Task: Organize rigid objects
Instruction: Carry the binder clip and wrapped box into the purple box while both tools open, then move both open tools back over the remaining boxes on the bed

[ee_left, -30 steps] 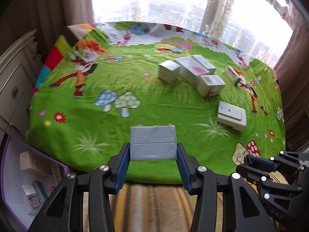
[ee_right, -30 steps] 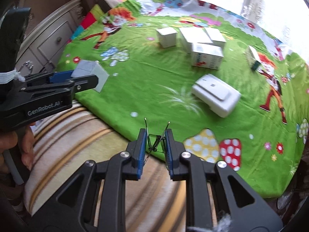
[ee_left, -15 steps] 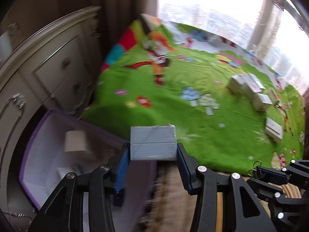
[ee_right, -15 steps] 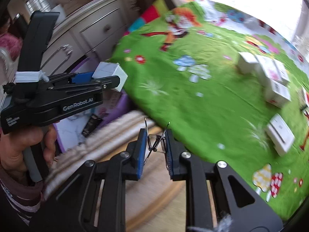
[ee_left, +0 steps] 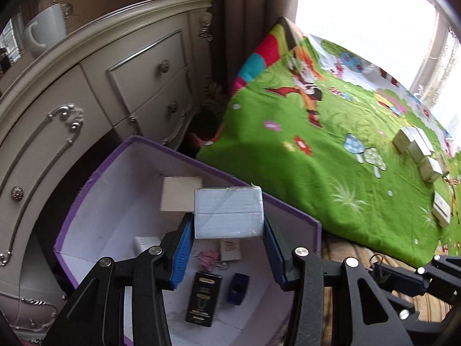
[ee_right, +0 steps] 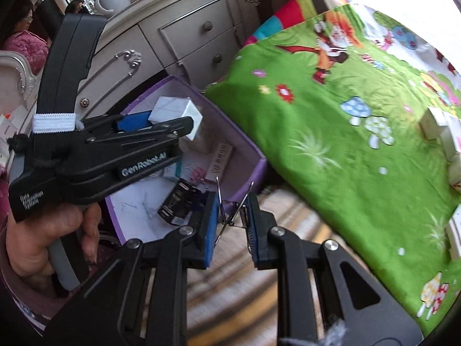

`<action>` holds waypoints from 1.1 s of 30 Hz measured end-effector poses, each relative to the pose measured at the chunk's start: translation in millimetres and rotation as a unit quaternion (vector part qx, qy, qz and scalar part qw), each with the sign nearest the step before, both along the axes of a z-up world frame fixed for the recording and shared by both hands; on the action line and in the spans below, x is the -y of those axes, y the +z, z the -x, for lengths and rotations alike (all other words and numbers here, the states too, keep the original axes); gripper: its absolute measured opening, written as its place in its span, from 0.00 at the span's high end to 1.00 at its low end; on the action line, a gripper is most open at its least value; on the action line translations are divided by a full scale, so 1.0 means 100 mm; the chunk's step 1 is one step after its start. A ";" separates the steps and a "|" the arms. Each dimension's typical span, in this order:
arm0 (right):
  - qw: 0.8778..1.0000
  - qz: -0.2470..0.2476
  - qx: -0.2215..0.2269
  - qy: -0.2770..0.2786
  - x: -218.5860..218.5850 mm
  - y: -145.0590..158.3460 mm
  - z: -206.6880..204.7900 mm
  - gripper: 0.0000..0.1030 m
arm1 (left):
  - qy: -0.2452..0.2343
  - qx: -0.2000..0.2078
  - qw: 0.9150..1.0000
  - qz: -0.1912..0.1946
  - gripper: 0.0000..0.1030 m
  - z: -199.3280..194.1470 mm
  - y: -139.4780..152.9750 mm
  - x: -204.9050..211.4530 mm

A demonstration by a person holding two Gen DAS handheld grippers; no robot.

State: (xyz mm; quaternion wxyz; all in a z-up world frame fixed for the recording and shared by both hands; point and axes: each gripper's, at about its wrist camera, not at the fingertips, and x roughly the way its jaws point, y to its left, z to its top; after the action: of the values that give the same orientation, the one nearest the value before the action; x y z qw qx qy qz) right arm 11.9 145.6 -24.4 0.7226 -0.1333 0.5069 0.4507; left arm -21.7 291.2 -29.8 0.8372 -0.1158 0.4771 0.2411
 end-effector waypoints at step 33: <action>0.999 0.021 0.035 -0.010 0.26 -0.07 -0.18 0.39 | 0.008 -0.016 1.000 0.022 0.38 -0.04 -0.11 0.06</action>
State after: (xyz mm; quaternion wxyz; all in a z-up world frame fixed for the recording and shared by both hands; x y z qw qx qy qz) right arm 30.2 120.0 -31.6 0.7415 -0.1594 0.4919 0.4276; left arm -17.8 284.8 -41.2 0.8251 -0.1337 0.4942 0.2389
